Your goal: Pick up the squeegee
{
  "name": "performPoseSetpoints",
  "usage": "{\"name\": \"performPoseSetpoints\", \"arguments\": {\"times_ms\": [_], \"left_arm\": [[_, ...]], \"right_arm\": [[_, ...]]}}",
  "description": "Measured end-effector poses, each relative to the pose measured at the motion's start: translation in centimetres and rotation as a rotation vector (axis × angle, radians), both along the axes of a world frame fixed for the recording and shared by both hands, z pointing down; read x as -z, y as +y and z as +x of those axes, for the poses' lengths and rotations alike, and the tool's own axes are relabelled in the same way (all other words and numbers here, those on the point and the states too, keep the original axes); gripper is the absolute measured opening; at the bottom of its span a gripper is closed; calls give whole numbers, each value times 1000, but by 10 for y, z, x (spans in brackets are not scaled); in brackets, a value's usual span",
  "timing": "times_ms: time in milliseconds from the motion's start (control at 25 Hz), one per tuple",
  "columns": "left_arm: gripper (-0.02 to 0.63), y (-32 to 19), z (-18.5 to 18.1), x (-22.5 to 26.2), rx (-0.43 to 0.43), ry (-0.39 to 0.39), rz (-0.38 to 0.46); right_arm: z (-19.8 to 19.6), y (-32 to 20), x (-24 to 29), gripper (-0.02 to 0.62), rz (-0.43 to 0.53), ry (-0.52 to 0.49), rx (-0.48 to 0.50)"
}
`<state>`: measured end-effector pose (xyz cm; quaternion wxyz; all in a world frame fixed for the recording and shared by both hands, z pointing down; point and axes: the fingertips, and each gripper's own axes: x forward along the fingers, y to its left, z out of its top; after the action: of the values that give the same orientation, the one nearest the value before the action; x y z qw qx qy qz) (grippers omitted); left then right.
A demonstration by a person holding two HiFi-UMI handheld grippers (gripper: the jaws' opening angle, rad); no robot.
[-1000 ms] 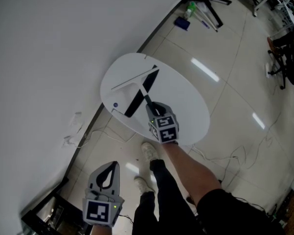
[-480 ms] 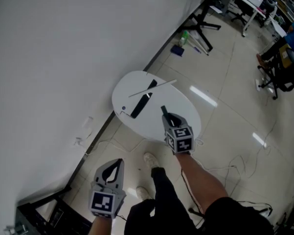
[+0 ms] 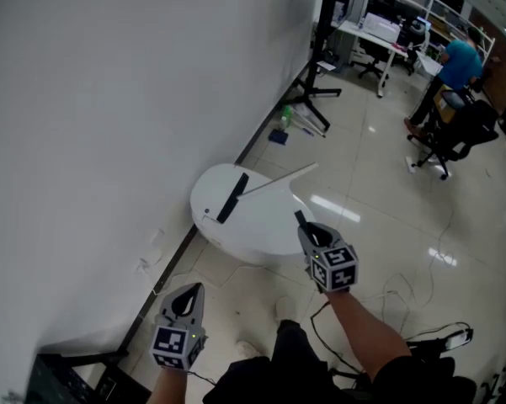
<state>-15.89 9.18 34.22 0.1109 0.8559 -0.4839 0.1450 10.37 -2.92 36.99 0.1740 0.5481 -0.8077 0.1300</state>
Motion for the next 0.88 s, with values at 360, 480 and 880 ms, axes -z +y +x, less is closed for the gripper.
{"name": "performPoseSetpoints", "arguments": {"times_ms": [360, 480, 880], "left_arm": [[-2, 33, 35, 21, -31, 15, 45], [-2, 41, 59, 19, -23, 22, 42], [-2, 66, 140, 34, 51, 29, 64]], "right_arm": [[54, 97, 66, 97, 73, -71, -15], [77, 116, 77, 97, 80, -94, -6], [134, 146, 97, 97, 81, -135, 114]]}}
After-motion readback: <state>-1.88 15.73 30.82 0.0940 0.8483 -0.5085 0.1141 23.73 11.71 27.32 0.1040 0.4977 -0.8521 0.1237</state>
